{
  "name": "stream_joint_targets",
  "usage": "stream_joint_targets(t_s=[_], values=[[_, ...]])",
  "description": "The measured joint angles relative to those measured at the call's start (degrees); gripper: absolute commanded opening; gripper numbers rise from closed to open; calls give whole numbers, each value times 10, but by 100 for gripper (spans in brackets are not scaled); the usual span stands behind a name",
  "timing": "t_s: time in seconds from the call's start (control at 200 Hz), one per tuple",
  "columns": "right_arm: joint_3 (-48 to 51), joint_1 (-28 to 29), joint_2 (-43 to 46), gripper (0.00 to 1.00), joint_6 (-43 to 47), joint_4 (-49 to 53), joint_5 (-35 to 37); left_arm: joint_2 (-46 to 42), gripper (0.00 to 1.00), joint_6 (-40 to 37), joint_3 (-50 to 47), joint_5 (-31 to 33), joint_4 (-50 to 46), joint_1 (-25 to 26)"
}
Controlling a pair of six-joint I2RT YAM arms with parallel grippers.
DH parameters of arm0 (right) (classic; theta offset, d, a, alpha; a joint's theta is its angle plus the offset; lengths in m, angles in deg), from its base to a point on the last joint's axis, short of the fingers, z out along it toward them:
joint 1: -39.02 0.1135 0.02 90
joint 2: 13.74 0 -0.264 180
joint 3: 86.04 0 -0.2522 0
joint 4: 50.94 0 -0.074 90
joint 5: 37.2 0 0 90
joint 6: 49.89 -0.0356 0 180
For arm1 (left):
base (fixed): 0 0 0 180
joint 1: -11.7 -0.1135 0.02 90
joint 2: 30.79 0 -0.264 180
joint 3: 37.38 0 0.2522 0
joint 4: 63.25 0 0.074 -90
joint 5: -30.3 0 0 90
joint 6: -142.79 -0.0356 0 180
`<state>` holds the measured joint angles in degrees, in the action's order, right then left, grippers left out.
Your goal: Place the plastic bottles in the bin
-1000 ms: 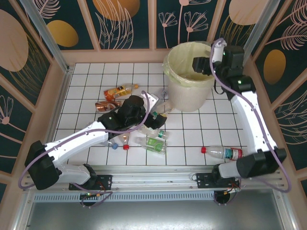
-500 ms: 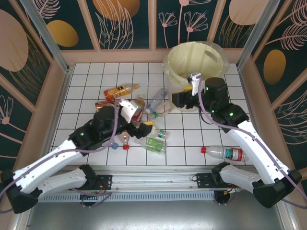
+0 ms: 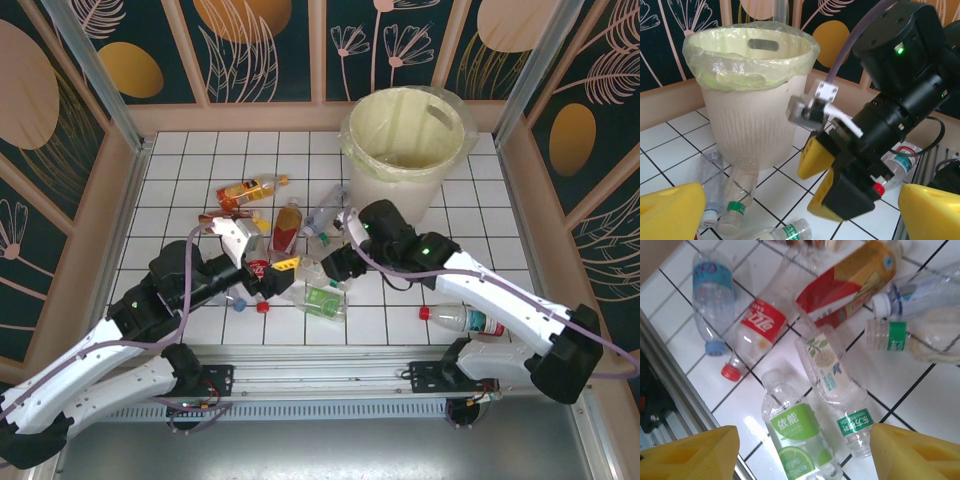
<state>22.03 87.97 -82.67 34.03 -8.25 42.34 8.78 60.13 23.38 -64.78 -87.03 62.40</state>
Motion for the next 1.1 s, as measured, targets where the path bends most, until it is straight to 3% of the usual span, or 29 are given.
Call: stream_joint_targets(t_s=[0.395, 1.101], values=[[-5, 84, -134, 75, 33, 31, 32, -21, 99, 5, -10, 11, 16, 0], [-51, 129, -249, 76, 73, 46, 90, -22, 99, 8, -31, 43, 1, -2]])
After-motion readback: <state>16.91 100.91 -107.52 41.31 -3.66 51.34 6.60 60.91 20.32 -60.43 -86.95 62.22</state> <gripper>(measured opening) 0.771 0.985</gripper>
